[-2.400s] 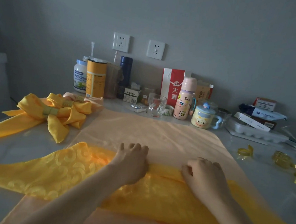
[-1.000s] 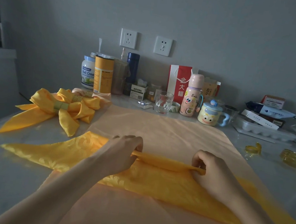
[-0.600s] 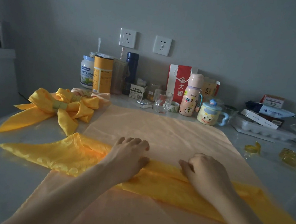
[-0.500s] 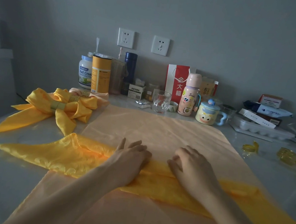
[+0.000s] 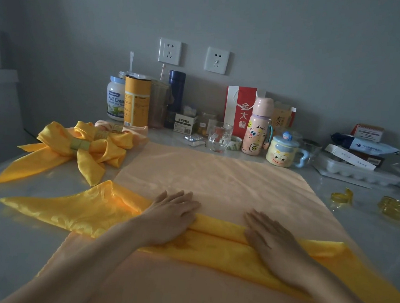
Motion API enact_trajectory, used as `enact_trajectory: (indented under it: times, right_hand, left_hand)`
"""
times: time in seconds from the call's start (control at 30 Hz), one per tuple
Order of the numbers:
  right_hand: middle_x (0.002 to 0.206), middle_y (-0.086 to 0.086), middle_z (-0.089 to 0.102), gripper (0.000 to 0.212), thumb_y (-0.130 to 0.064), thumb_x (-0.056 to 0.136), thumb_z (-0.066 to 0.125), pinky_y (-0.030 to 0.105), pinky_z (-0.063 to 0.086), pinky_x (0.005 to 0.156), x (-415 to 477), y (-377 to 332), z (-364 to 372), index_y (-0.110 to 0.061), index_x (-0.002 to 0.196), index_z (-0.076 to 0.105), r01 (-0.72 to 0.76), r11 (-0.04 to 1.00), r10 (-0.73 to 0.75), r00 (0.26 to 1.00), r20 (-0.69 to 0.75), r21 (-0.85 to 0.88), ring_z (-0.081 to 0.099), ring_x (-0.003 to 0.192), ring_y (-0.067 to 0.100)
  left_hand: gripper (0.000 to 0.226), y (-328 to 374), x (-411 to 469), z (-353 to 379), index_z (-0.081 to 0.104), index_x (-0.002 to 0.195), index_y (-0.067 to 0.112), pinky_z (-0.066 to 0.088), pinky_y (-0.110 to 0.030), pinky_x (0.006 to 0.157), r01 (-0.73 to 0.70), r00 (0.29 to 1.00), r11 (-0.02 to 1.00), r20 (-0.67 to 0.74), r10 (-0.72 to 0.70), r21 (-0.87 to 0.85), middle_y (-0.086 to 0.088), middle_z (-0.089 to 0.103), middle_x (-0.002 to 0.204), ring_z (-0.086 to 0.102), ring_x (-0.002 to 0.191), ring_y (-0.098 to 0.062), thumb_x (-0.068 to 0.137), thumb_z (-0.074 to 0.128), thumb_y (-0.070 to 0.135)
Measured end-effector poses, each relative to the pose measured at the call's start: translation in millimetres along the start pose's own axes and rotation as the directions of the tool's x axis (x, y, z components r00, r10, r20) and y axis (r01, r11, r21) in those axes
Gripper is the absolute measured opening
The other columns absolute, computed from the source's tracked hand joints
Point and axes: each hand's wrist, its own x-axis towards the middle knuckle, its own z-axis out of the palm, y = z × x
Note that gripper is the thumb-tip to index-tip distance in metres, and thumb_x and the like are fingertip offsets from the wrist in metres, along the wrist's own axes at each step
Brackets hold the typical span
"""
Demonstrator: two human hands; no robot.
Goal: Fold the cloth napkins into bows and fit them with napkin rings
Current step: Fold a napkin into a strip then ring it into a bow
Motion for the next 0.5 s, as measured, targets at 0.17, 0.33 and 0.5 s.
enact_trajectory:
  times: [0.17,0.33,0.5]
  right_hand:
    - [0.128,-0.019,0.049,0.021,-0.032,0.093,0.053,0.005,0.032,0.094,-6,4,-11,-0.035,0.114,0.056,0.066,0.936,-0.010,0.987,-0.162,0.345,0.043,0.120,-0.004]
    - [0.097,-0.018,0.061,0.011,-0.021,0.086,0.065,0.006,0.041,0.079,-10,2,-18,-0.028,0.095,0.066,0.130,0.953,-0.057,0.965,-0.257,0.273,0.056,0.093,-0.004]
    - [0.083,-0.014,0.058,0.012,-0.013,0.083,0.065,0.013,0.042,0.070,-15,-9,-19,-0.025,0.082,0.060,0.159,0.969,-0.088,0.937,-0.338,0.188,0.053,0.079,-0.002]
  left_hand:
    - [0.032,-2,-5,-12,0.056,0.121,0.030,0.022,-0.016,0.100,-0.017,1.000,0.966,-0.018,0.013,-0.256,0.007,0.038,0.145,0.025,0.138,-0.012,0.093,0.048,0.016]
    - [0.027,6,-10,-20,0.062,0.113,0.018,0.037,-0.018,0.091,-0.020,0.996,0.989,-0.088,0.008,-0.145,0.003,0.057,0.123,0.050,0.117,-0.013,0.087,0.060,0.017]
    - [0.025,13,-18,-20,0.061,0.107,0.021,0.038,-0.023,0.091,-0.050,0.983,0.998,-0.180,0.045,-0.026,0.004,0.059,0.116,0.051,0.113,-0.015,0.083,0.062,0.020]
